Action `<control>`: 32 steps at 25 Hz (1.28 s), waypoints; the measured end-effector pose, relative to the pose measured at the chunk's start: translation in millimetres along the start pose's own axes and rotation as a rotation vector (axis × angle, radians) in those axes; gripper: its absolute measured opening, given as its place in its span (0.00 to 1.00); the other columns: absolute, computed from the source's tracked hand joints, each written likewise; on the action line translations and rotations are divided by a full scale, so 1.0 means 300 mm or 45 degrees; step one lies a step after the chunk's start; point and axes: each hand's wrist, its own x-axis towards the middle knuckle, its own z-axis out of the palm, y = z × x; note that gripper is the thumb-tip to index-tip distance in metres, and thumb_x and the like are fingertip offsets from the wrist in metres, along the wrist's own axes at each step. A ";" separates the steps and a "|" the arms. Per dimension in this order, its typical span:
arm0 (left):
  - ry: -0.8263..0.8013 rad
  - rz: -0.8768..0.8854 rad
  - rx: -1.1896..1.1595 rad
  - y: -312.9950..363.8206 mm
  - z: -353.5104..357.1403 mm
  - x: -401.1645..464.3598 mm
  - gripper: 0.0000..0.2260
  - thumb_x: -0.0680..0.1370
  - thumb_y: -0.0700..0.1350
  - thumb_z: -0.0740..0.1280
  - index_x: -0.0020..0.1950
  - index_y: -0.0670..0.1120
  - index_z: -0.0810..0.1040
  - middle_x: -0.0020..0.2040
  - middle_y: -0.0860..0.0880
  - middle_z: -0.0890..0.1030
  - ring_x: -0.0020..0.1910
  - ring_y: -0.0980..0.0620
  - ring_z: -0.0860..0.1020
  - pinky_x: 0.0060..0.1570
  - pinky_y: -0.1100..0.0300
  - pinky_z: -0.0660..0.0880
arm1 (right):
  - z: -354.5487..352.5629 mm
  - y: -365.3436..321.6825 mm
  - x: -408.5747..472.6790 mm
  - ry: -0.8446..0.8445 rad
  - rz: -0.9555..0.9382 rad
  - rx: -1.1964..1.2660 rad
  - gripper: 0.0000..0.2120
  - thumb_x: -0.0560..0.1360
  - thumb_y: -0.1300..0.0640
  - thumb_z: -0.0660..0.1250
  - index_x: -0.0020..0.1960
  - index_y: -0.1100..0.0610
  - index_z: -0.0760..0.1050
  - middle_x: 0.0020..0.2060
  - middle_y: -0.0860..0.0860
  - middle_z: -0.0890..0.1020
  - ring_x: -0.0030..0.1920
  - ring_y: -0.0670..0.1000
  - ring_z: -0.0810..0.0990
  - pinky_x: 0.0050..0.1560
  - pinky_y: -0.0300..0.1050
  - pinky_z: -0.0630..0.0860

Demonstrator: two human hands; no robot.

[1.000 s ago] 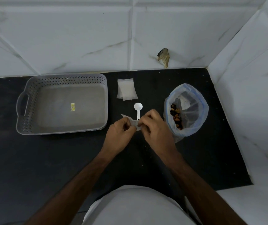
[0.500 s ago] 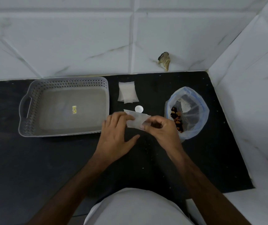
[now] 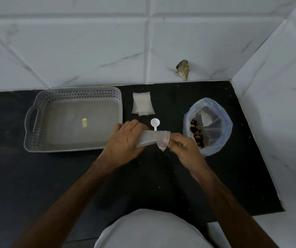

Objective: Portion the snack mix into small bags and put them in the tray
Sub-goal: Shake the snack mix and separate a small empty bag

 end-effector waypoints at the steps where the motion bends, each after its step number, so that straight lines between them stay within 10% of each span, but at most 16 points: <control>1: -0.003 -0.005 -0.003 0.002 0.006 -0.006 0.23 0.72 0.50 0.76 0.64 0.48 0.73 0.57 0.46 0.77 0.55 0.47 0.77 0.55 0.53 0.67 | 0.001 0.004 0.002 0.006 -0.057 -0.011 0.08 0.78 0.61 0.69 0.56 0.55 0.82 0.53 0.48 0.82 0.53 0.40 0.81 0.56 0.40 0.78; 14: -0.020 0.080 0.101 0.065 0.042 -0.032 0.36 0.69 0.53 0.78 0.73 0.45 0.69 0.68 0.44 0.77 0.66 0.45 0.76 0.66 0.44 0.71 | 0.037 -0.009 -0.011 -0.074 -0.143 -0.316 0.16 0.68 0.48 0.79 0.54 0.49 0.82 0.49 0.42 0.80 0.49 0.41 0.81 0.49 0.38 0.80; 18: -0.013 0.090 0.060 0.043 0.055 -0.027 0.32 0.65 0.47 0.82 0.65 0.46 0.73 0.56 0.46 0.83 0.53 0.45 0.83 0.56 0.47 0.75 | 0.023 -0.029 -0.013 -0.139 -0.152 -0.367 0.17 0.69 0.49 0.78 0.56 0.51 0.82 0.50 0.43 0.80 0.49 0.42 0.80 0.48 0.37 0.78; 32: -0.111 -0.176 -0.523 0.111 0.083 -0.035 0.29 0.71 0.60 0.72 0.67 0.46 0.74 0.61 0.49 0.80 0.59 0.53 0.78 0.64 0.49 0.73 | 0.050 -0.044 -0.017 0.106 -0.439 -0.741 0.03 0.76 0.60 0.70 0.47 0.60 0.81 0.44 0.51 0.80 0.43 0.47 0.79 0.47 0.38 0.76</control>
